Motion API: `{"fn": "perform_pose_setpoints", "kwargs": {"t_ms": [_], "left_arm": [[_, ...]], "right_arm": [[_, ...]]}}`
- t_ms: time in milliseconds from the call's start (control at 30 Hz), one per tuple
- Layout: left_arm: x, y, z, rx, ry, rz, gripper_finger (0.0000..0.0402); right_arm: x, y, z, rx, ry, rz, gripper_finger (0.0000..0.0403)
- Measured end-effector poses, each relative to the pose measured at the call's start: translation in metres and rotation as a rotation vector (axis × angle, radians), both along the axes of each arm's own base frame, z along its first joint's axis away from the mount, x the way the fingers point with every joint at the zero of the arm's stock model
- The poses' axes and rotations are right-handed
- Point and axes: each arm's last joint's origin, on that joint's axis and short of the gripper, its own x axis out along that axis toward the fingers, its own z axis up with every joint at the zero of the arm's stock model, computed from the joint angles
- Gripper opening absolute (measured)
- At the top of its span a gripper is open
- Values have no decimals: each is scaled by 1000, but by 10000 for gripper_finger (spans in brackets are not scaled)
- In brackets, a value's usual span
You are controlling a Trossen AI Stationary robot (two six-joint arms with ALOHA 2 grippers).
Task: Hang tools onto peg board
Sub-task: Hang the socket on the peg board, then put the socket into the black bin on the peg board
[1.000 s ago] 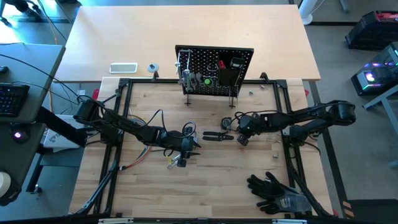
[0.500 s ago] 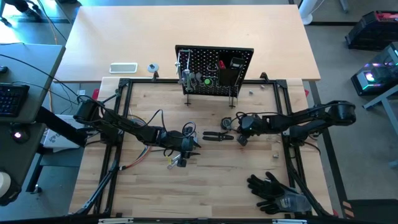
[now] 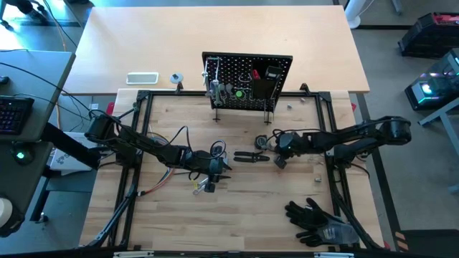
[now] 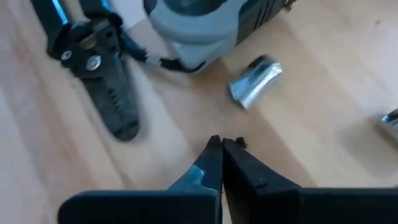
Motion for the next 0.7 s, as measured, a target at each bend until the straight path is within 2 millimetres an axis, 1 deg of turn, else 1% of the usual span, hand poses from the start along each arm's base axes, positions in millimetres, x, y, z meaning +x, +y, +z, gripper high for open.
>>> {"fn": "perform_pose_setpoints", "kwargs": {"t_ms": [167, 267, 367, 467, 600, 700], "left_arm": [[0, 1, 0, 5, 0, -1, 142], [0, 1, 0, 6, -3, 1, 142], [1, 3, 0, 6, -6, 6, 142], [1, 5, 1, 6, -7, 13, 142], [1, 7, 0, 2, -7, 19, 142], [1, 6, 1, 1, -8, 19, 142]], "right_arm": [[-5, 2, 4, 59, 5, 6, 4], [-7, 2, 8, 52, 2, 18, 7], [-6, 1, 11, -2, -20, 24, 24], [-4, -1, 13, -80, -40, -8, 64], [-2, -4, 15, -161, -60, -64, 138], [-2, -5, 13, -183, -43, -84, 178]]}}
